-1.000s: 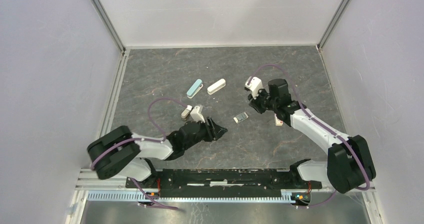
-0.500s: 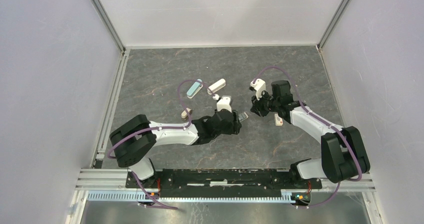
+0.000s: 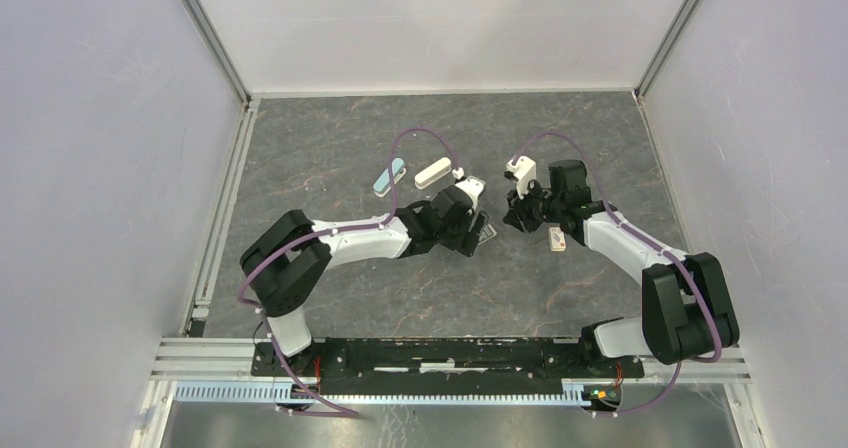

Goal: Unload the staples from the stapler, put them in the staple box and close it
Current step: Adjust the staple box at the center of the board.

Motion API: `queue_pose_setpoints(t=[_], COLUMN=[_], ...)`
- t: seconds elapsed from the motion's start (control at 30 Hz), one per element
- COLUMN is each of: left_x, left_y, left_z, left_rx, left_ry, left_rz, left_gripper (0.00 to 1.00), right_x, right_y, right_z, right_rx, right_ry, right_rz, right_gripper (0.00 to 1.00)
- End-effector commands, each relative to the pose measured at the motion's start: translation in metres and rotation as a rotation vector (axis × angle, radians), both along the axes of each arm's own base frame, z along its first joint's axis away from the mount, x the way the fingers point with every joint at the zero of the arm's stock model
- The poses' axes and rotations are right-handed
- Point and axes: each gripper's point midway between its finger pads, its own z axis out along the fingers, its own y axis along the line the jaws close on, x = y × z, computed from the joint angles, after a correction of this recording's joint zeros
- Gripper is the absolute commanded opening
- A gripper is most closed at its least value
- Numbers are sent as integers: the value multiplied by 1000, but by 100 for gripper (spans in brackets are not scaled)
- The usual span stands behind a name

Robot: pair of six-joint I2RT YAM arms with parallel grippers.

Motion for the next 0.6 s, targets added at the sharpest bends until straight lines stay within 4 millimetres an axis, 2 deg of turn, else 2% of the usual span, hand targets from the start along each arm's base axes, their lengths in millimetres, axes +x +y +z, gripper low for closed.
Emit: queue_pose_setpoints(t=[0.0,0.3,0.57], left_x=[5,26,27], left_y=[-19,-17,-27], left_z=[7,-7,-10], left_rx=[-9,-3,-50], left_ry=[-4,42,90], left_rz=[-148,-123,-151], left_gripper=[79,78,73], right_x=[2,2,2], right_y=[3,2,2], right_z=[9,7,6], right_rx=[28,28,26], right_ry=[-22,-17,-13], right_rz=[20,19,21], right_gripper=[25,25,24])
